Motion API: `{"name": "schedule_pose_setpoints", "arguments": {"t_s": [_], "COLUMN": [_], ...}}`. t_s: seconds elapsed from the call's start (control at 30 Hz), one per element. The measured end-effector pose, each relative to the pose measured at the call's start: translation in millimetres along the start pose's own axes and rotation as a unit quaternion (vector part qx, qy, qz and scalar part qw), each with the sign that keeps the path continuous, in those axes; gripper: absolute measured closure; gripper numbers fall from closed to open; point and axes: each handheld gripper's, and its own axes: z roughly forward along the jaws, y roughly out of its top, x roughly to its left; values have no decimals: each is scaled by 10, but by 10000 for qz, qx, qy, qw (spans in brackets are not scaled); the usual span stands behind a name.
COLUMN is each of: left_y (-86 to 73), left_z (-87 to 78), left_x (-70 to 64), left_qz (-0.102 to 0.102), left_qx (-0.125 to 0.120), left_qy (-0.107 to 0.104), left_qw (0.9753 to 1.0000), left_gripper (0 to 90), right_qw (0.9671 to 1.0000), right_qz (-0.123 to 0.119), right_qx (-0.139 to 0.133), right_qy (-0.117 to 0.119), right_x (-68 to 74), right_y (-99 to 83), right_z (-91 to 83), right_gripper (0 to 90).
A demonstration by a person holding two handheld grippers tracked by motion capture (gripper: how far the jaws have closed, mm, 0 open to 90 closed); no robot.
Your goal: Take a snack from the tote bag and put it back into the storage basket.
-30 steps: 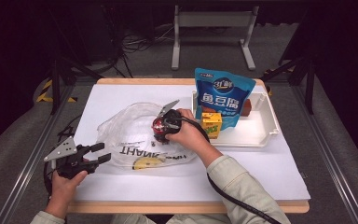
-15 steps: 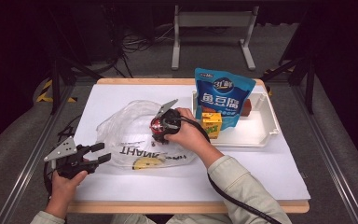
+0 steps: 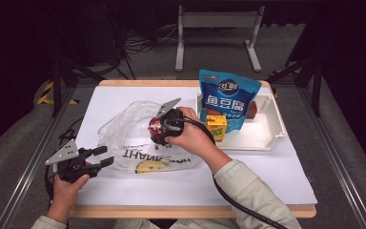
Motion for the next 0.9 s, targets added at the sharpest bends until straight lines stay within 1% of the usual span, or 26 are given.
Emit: {"name": "schedule_pose_setpoints", "arguments": {"t_s": [0.2, 0.43, 0.7, 0.77, 0.9], "left_y": [-1, 0, 0, 4, 8], "left_z": [-3, -1, 4, 9, 20], "left_x": [0, -1, -4, 1, -2], "left_qz": [-13, 0, -16, 8, -8], "left_qx": [1, 1, 1, 1, -6], "left_qy": [-1, 1, -3, -4, -6], "left_qw": [10000, 10000, 10000, 10000, 10000], "left_gripper": [465, 465, 465, 465, 463], "right_qw": [9999, 9998, 9997, 9997, 9998], "right_qz": [-48, -40, -42, -36, -29], "right_qx": [-92, -182, -224, -212, -181], "right_qy": [26, 37, -40, -62, -85], "right_x": [46, 84, 122, 129, 135], "right_y": [56, 82, 67, 51, 22], "right_z": [-86, -182, -321, -360, -421], "right_gripper": [255, 255, 255, 255, 255]}}
